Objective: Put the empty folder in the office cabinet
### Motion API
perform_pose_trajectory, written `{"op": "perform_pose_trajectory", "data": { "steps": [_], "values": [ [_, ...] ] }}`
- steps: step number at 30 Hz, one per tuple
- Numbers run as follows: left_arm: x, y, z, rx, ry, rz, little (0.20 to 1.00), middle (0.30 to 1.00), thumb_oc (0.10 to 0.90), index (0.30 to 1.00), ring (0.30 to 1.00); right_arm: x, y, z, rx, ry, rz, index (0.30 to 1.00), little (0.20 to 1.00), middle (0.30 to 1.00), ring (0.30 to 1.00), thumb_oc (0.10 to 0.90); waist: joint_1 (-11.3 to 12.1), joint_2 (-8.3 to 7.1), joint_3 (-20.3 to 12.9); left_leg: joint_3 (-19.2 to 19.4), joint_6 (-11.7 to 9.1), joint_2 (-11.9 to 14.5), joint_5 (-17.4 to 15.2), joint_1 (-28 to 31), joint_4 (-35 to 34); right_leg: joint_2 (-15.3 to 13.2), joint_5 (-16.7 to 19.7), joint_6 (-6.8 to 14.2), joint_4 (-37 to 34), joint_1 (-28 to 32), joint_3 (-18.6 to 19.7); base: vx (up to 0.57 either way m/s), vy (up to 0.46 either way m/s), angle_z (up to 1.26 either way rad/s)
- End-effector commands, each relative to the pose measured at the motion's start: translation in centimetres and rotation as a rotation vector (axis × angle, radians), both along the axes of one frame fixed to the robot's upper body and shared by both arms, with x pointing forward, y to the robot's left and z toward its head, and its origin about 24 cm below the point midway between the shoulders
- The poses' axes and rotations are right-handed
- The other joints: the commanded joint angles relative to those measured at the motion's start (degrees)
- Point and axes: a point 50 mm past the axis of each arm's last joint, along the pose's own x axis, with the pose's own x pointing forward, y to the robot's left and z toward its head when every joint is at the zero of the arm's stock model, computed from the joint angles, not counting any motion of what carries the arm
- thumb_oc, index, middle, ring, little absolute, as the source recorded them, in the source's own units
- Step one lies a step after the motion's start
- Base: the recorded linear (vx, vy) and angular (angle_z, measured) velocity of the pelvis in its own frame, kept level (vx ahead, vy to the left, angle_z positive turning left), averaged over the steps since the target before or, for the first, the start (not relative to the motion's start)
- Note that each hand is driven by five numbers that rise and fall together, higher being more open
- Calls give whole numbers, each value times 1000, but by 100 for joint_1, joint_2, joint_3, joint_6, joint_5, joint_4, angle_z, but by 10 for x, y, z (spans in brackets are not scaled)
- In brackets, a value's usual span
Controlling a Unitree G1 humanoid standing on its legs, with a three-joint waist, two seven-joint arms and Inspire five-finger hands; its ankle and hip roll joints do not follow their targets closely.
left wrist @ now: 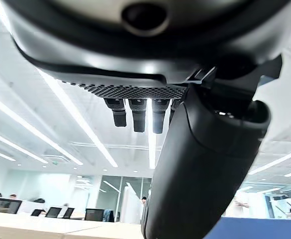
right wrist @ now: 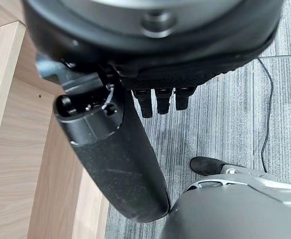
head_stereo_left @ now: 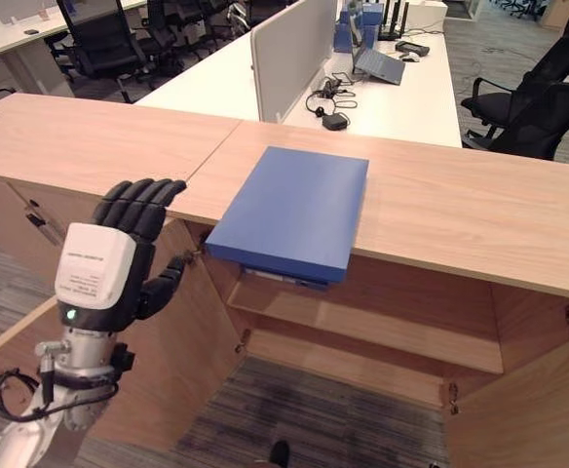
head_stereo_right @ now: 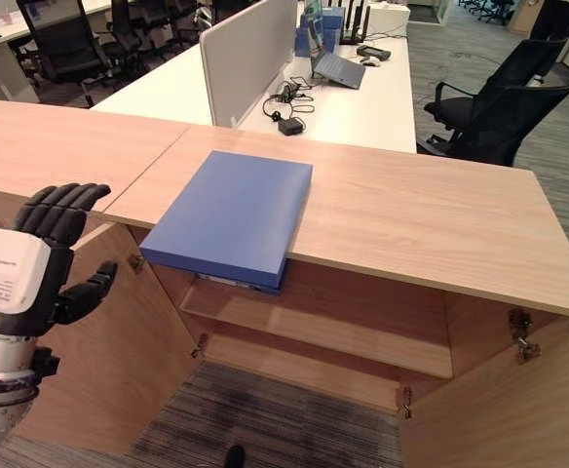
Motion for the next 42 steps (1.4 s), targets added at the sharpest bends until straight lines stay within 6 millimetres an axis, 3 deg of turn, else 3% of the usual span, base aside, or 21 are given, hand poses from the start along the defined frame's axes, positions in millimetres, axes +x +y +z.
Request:
{"op": "perform_pose_trajectory", "data": {
  "steps": [1, 19, 28, 42],
  "values": [
    [8, -16, 47, -85, -218, -128, 900, 900, 800, 900, 900, 29, -20, 11, -71, -111, 4, 900, 900, 900, 900, 800, -133, 15, -1, 55, -327, 321, -597, 239, -11, -273, -392, 369, 41, 49, -74, 0, 0, 0],
    [11, -22, 25, -324, -161, -139, 900, 900, 800, 900, 900, 26, -19, 9, -82, -88, -43, 900, 900, 900, 900, 800, -298, 57, 75, 255, -326, 409, -645, 359, -11, -221, -391, 329, 41, 36, 58, 2, -3, -4],
    [19, -36, 26, -253, -130, -203, 900, 900, 800, 900, 900, 26, -19, 9, -75, -95, -67, 900, 900, 900, 900, 800, -413, 63, 44, 272, -332, 417, -681, 424, -11, -216, -421, 316, 41, 74, 106, 9, -3, -3],
    [21, -40, 26, -197, -93, -228, 900, 900, 800, 900, 900, 24, -20, 9, -77, -89, -81, 900, 900, 900, 900, 800, -477, 91, 52, 315, -320, 407, -726, 471, -11, -243, -400, 329, 41, 76, 154, 0, 0, 0]
  ]
}}
